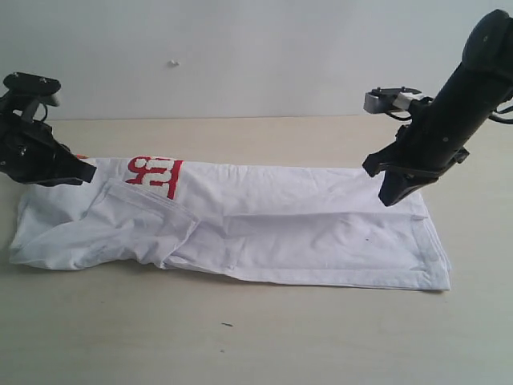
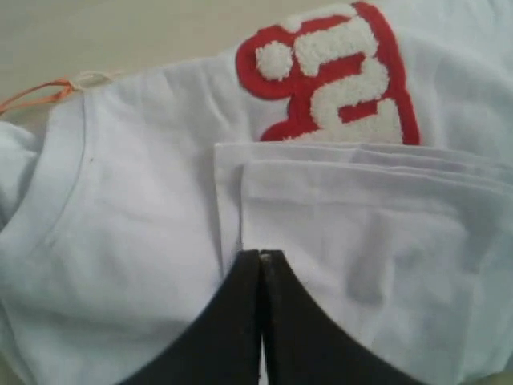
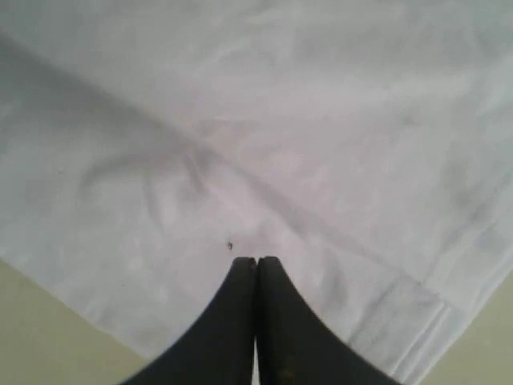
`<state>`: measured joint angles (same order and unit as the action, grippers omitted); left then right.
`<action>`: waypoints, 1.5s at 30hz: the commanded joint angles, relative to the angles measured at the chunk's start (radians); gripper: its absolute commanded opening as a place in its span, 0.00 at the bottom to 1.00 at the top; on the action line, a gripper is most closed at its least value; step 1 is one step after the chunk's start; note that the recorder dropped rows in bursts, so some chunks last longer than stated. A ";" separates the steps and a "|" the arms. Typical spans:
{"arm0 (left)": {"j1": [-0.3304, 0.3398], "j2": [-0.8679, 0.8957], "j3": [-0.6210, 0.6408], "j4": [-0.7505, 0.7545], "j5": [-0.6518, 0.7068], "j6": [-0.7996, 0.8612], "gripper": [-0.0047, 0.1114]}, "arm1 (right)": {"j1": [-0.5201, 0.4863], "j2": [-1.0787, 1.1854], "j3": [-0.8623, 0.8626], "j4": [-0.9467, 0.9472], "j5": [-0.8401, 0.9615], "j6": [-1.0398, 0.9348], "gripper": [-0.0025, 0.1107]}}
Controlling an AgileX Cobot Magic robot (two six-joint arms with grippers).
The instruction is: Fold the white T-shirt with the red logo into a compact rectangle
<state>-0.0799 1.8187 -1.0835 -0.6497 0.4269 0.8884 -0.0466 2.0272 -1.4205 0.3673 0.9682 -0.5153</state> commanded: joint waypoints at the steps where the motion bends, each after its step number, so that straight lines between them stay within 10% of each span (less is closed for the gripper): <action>1: 0.015 0.016 0.021 0.019 -0.053 -0.004 0.04 | 0.000 0.041 0.012 -0.014 -0.026 -0.014 0.02; 12: 0.220 0.188 -0.155 -0.059 0.176 -0.051 0.04 | 0.000 0.079 0.007 -0.008 -0.098 -0.014 0.02; 37: 0.201 0.275 -0.106 0.213 0.534 -0.223 0.04 | 0.000 0.125 0.067 -0.231 -0.080 0.119 0.02; 45: 0.148 0.174 -0.078 0.290 0.450 -0.292 0.04 | 0.000 0.049 0.067 -0.184 -0.034 0.125 0.02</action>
<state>0.0785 2.0308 -1.1668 -0.3770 0.9218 0.6151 -0.0424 2.1127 -1.3556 0.1761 0.9227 -0.3921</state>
